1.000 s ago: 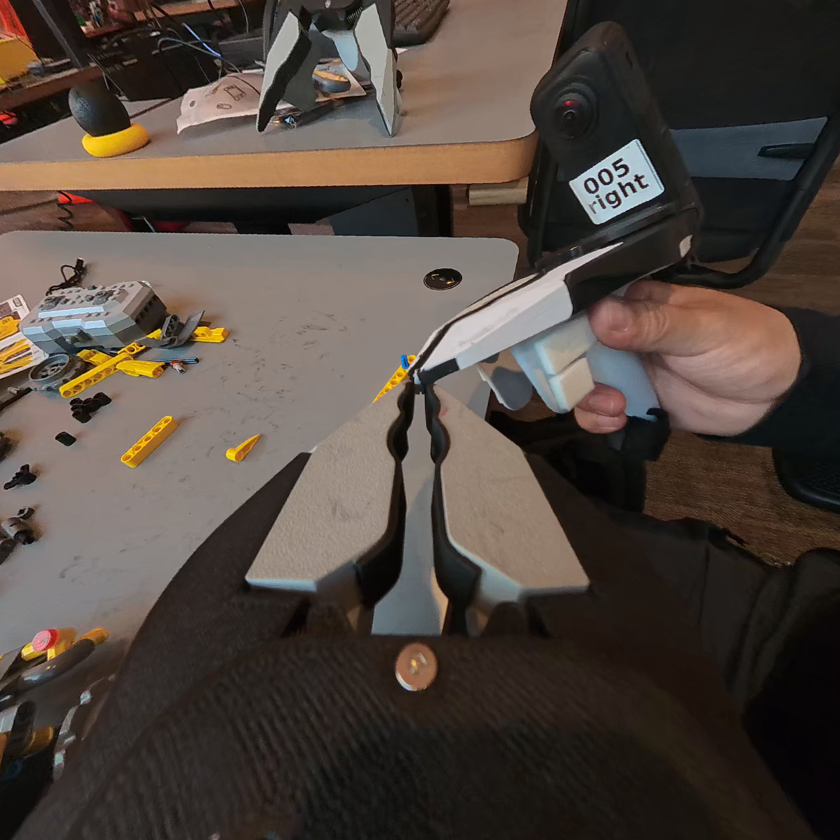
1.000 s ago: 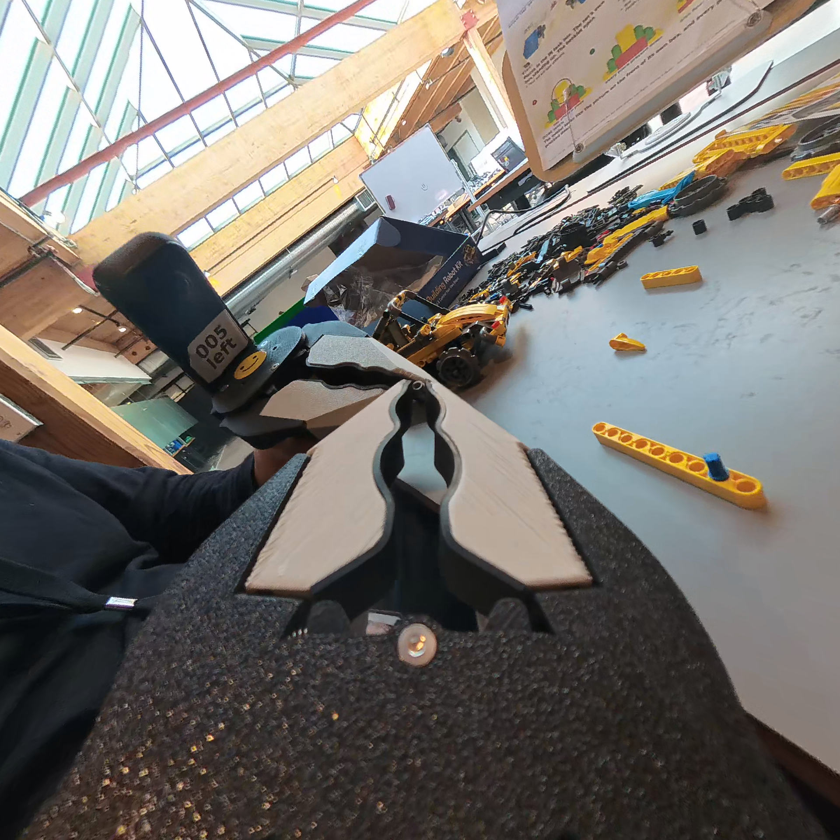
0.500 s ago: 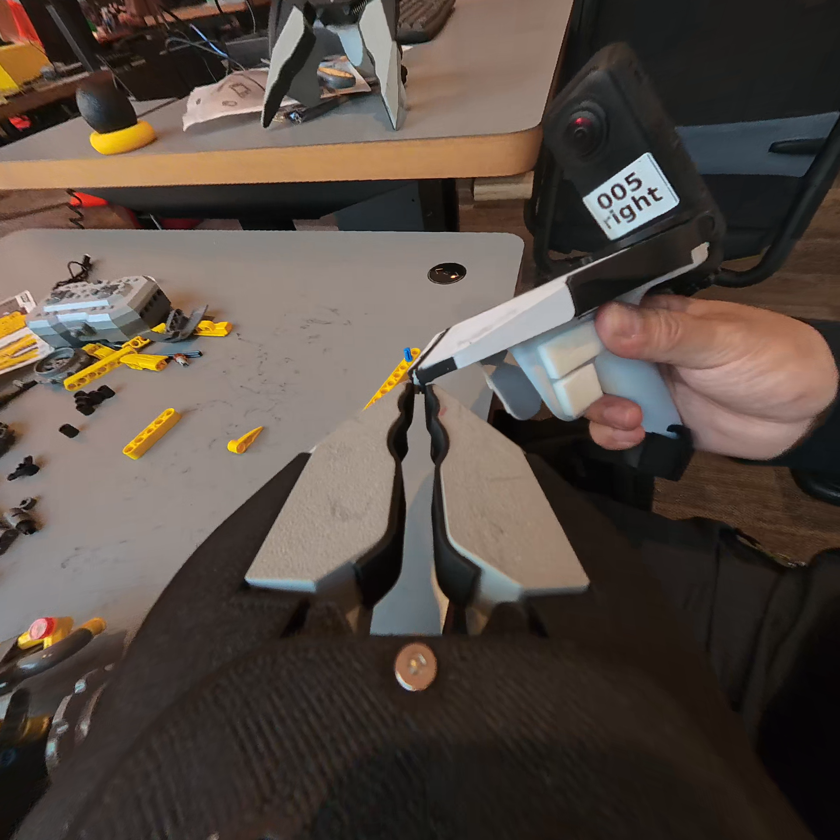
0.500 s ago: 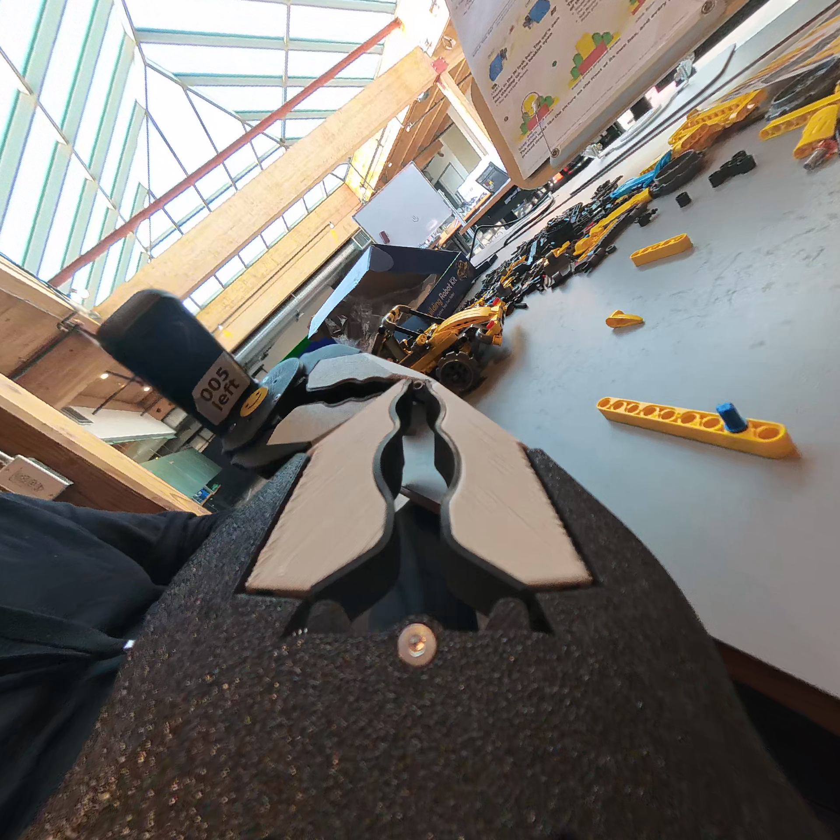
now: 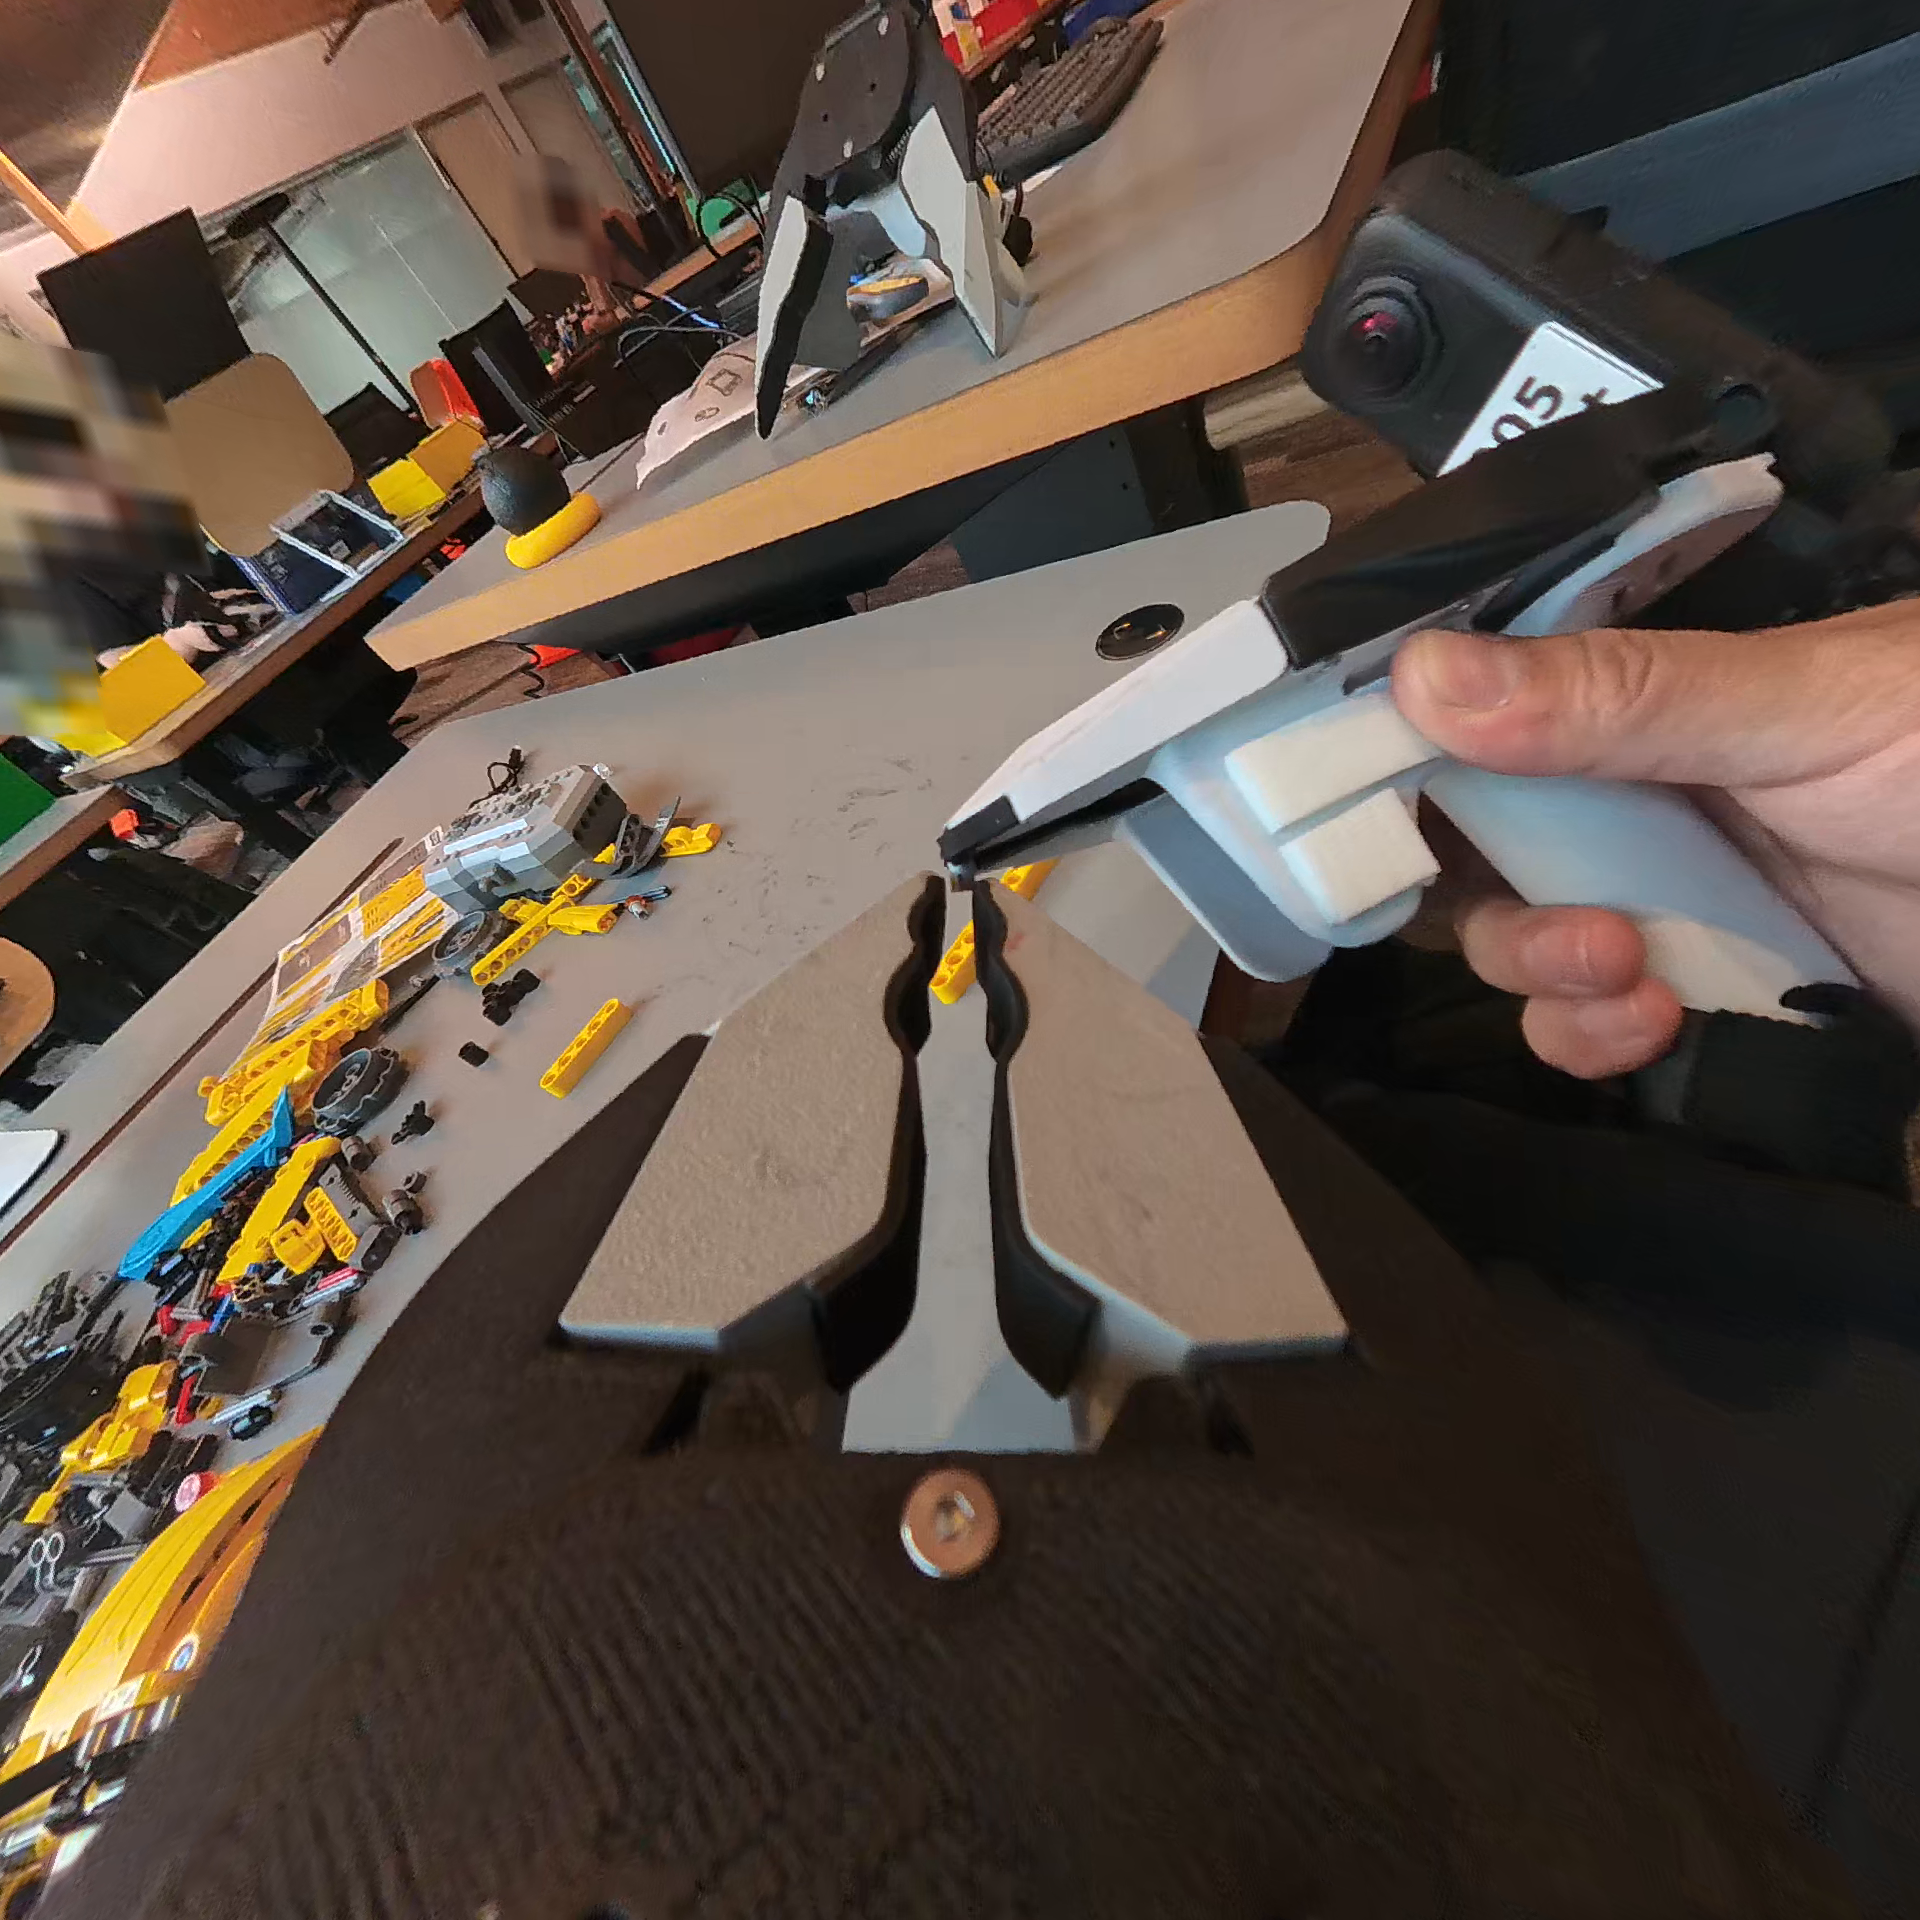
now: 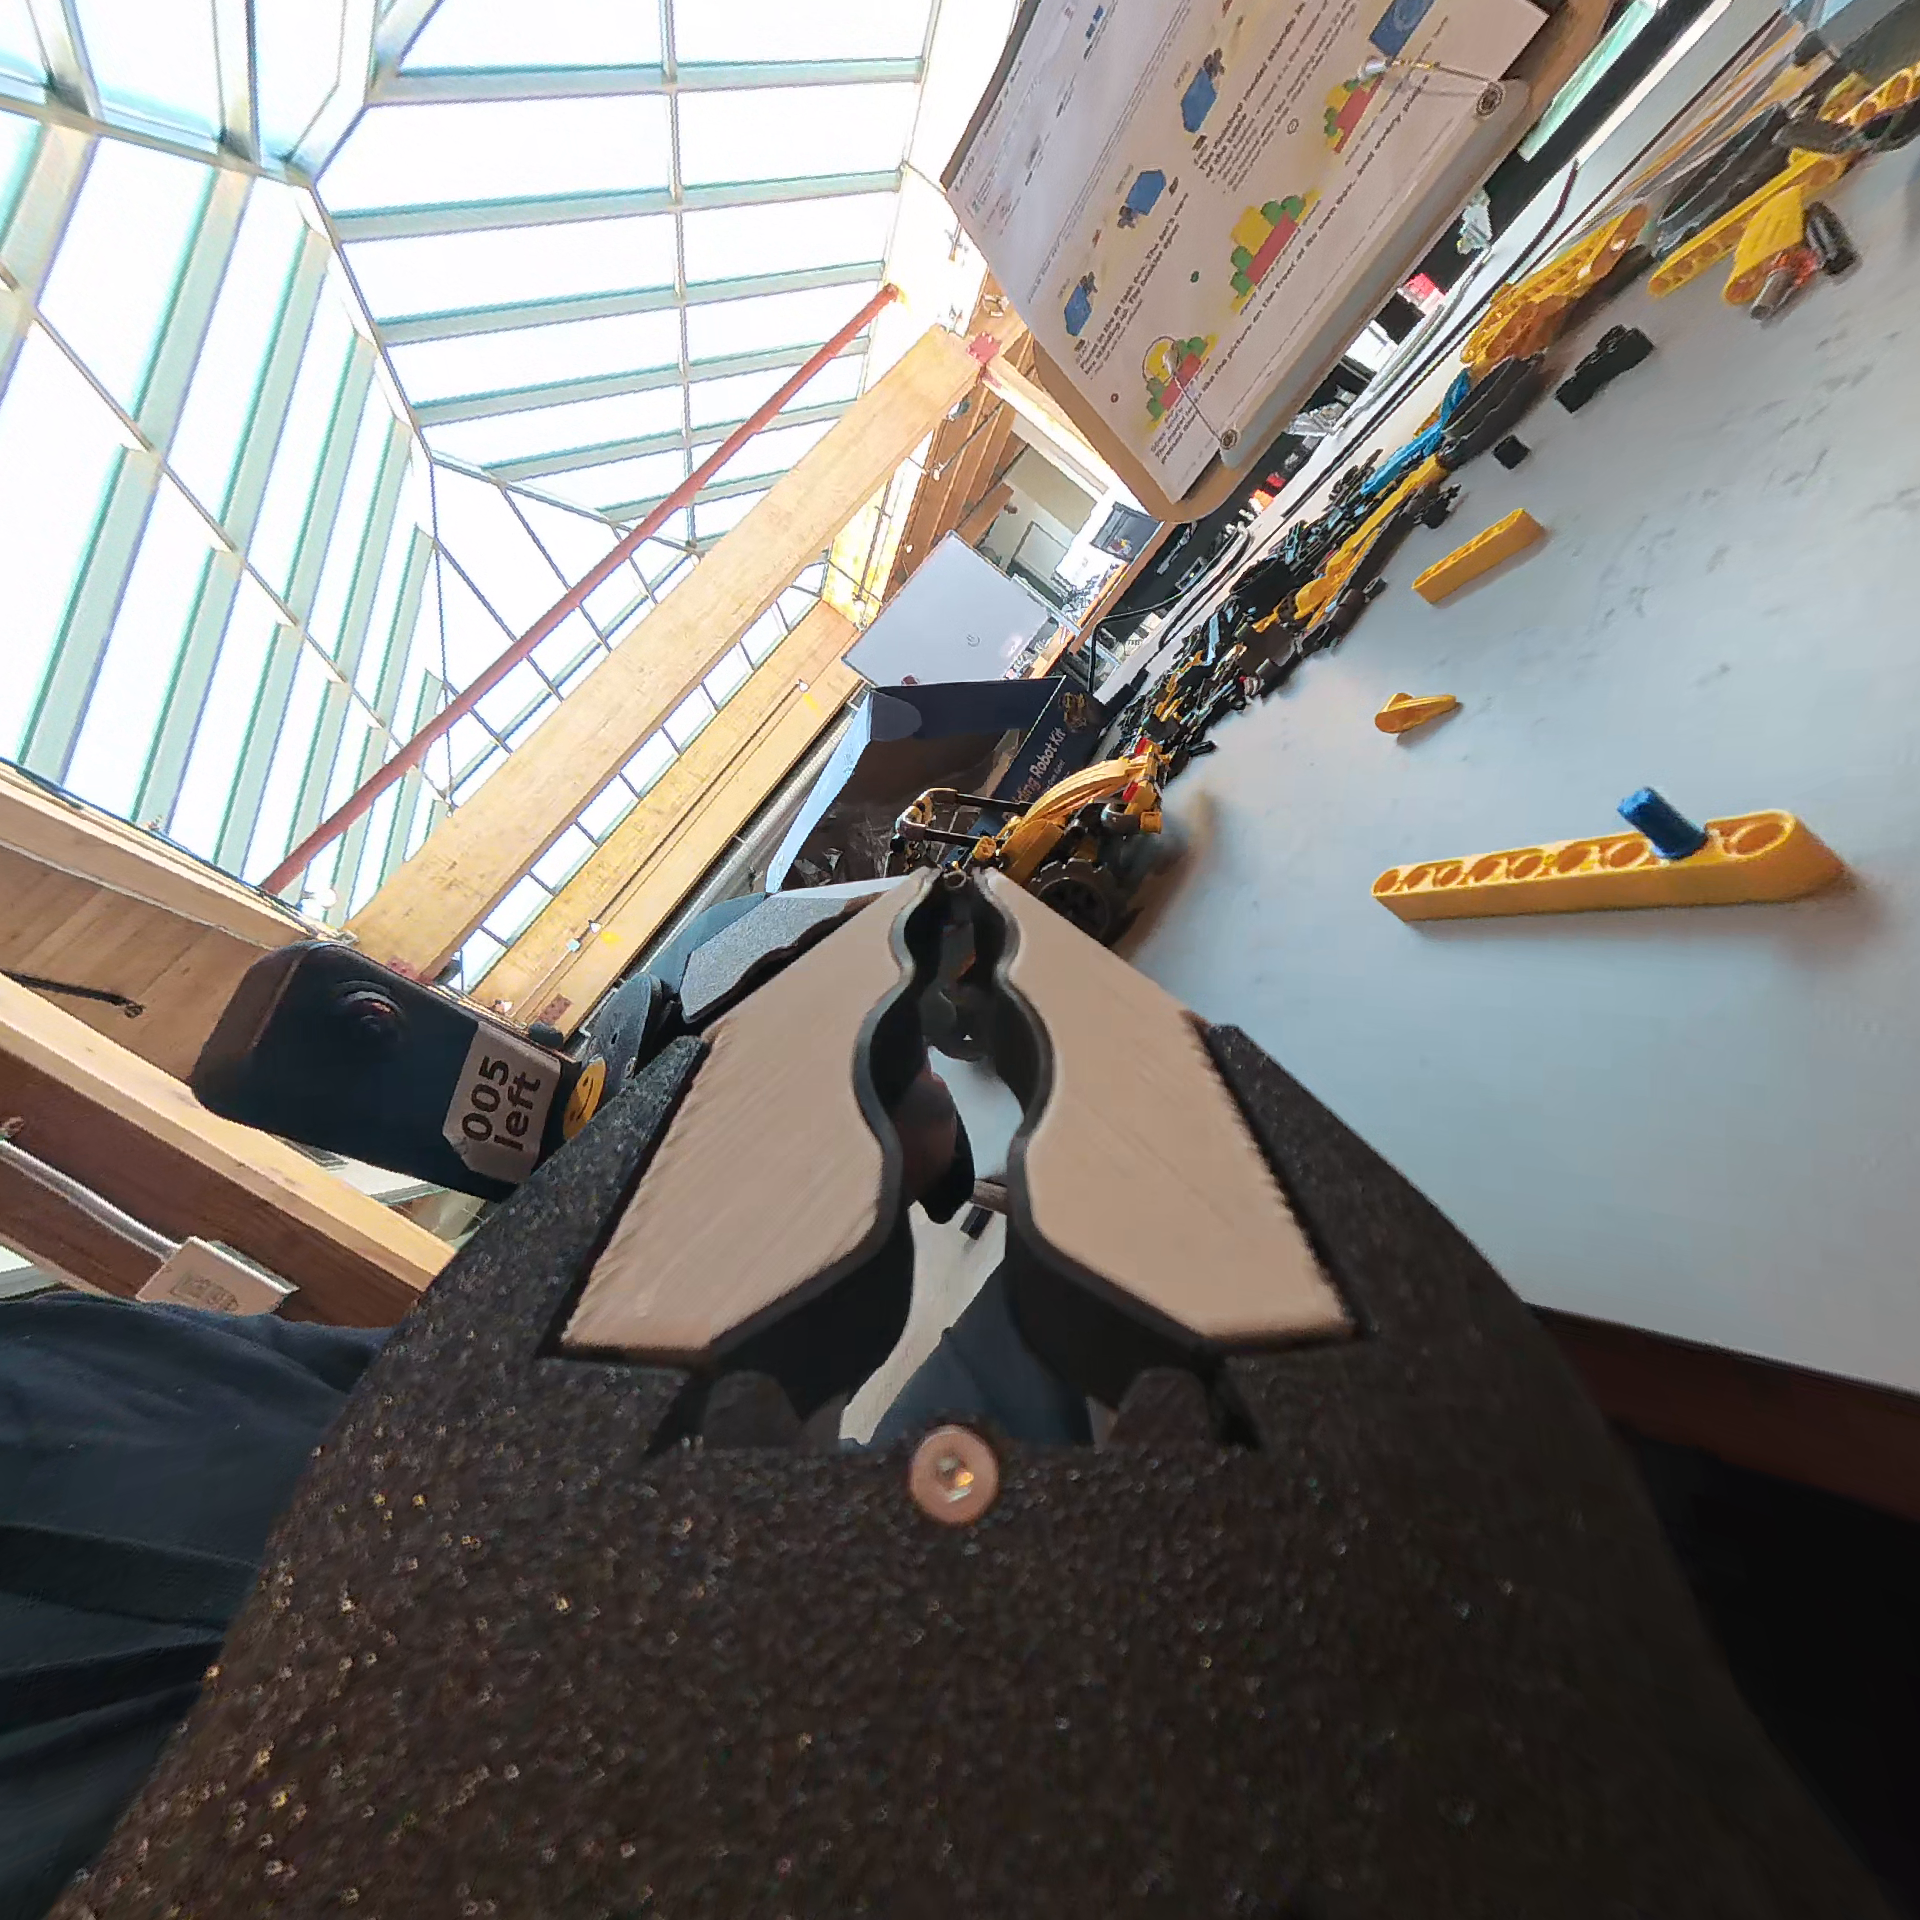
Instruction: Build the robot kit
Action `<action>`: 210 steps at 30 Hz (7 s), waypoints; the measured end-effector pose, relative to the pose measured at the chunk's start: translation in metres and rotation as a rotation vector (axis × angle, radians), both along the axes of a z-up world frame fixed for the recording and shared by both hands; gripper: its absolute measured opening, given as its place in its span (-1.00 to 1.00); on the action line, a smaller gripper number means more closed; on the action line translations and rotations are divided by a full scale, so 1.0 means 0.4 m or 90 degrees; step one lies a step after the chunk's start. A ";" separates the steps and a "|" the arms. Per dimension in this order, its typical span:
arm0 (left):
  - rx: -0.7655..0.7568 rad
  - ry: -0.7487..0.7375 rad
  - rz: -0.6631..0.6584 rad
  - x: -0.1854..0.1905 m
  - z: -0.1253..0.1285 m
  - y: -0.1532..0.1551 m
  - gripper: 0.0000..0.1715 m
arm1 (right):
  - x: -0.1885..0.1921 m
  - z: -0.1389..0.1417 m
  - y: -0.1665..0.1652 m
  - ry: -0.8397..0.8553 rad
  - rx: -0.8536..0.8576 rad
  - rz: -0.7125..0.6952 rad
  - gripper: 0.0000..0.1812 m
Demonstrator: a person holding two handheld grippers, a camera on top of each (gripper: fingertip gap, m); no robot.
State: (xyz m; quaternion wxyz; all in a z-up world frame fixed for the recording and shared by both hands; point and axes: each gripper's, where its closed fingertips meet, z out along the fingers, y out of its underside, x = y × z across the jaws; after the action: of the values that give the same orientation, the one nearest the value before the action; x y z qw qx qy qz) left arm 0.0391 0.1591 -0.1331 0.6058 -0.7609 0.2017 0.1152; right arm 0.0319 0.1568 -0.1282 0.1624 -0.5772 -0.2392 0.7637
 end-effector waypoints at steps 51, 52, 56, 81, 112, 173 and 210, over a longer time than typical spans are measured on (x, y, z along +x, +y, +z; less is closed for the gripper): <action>-0.005 -0.045 -0.010 0.004 -0.010 -0.007 -1.00 | 0.003 0.000 -0.021 0.006 0.038 -0.032 -0.96; -0.004 -0.035 -0.008 0.003 -0.010 -0.007 -1.00 | 0.003 0.001 -0.021 0.007 0.039 -0.032 -0.96; 0.008 -0.013 0.006 0.000 -0.009 -0.007 -0.97 | 0.002 -0.003 -0.020 0.005 0.036 -0.025 -0.96; 0.041 0.235 -0.096 0.043 0.001 -0.027 -0.99 | 0.055 -0.002 -0.050 -0.184 0.403 0.222 -0.95; -0.302 0.062 -0.255 0.017 -0.178 0.195 -0.95 | 0.063 -0.158 0.215 -0.533 0.399 0.351 -0.95; -0.352 -0.015 -0.301 0.019 -0.180 0.197 -0.96 | 0.053 -0.175 0.223 -0.474 0.793 0.358 -0.96; -0.350 -0.013 -0.297 0.018 -0.181 0.199 -0.96 | 0.063 -0.177 0.219 -0.666 0.553 0.540 -0.95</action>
State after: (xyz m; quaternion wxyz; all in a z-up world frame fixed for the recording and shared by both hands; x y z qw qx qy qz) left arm 0.0464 0.2386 -0.2054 0.3908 -0.8300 0.3873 -0.0918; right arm 0.0571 0.2446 -0.1989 -0.0651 -0.6055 -0.7593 0.2291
